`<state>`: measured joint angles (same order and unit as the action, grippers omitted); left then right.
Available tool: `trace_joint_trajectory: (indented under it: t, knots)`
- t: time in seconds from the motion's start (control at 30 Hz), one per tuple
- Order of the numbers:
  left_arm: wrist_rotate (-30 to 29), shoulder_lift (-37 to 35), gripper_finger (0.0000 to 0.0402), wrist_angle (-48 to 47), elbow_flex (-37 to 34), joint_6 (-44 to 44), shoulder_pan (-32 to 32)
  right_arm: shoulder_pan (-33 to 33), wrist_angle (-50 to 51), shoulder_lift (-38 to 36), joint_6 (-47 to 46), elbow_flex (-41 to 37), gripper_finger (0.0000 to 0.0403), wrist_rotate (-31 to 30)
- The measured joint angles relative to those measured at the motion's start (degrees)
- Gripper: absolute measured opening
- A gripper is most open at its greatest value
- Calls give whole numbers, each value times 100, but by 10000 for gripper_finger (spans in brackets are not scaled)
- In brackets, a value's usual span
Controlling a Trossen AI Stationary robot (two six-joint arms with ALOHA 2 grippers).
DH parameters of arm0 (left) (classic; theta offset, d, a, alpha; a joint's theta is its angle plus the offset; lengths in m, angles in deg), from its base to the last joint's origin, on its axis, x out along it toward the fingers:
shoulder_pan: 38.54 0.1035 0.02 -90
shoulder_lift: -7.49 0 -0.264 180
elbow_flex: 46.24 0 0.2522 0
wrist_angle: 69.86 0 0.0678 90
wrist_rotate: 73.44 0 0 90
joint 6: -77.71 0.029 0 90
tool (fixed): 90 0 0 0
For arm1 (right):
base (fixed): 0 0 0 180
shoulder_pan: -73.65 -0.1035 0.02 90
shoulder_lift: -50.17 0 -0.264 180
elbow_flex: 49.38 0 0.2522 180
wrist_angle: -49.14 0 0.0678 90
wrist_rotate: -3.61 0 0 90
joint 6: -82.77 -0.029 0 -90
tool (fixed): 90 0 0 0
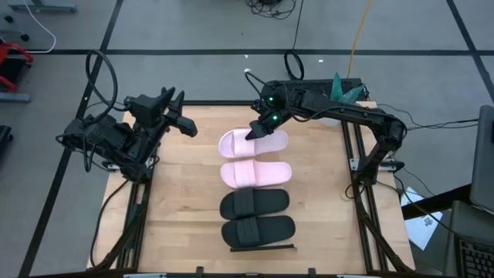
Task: Pick and place slides into the shelf
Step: Put the pink slides on the shelf
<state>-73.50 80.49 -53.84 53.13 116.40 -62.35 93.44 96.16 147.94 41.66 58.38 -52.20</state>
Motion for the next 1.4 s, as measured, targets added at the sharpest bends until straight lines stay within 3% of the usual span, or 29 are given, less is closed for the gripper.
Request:
trace_joint_trajectory:
  t: [1.0,1.4]
  knots:
    - [2,0,120,0,0,116,0,-118,450,187,368,-2,2,-552]
    - [4,-2,120,0,0,116,0,-119,177,187,134,-2,3,-408]
